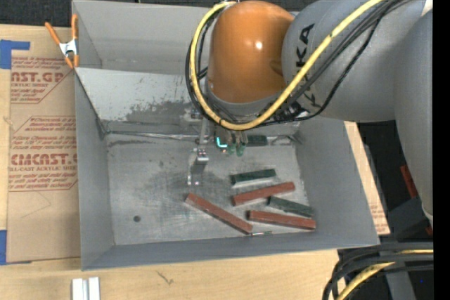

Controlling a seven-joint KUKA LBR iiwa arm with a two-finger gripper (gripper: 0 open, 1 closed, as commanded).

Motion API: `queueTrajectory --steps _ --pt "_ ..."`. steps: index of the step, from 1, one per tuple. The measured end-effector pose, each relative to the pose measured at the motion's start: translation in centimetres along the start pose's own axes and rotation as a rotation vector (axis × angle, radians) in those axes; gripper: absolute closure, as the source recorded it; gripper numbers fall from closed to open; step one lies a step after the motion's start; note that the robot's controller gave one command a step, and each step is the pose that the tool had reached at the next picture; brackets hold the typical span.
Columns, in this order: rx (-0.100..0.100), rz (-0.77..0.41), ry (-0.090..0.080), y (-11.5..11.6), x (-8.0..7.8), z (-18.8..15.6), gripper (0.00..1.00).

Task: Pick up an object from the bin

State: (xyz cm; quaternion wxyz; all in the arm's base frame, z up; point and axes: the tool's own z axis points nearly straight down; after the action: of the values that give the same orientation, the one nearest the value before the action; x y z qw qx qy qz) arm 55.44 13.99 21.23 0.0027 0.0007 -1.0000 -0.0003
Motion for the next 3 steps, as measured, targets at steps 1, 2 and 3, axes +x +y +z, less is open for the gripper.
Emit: queueTrajectory --steps 1,2,3 --pt "-0.001 0.001 -0.007 -0.1 -0.2 -0.4 0.0" --pt "0.001 -0.112 -0.008 -4.7 3.9 4.8 0.0" --pt "-0.001 -0.065 -0.008 -5.9 2.7 7.2 0.0"
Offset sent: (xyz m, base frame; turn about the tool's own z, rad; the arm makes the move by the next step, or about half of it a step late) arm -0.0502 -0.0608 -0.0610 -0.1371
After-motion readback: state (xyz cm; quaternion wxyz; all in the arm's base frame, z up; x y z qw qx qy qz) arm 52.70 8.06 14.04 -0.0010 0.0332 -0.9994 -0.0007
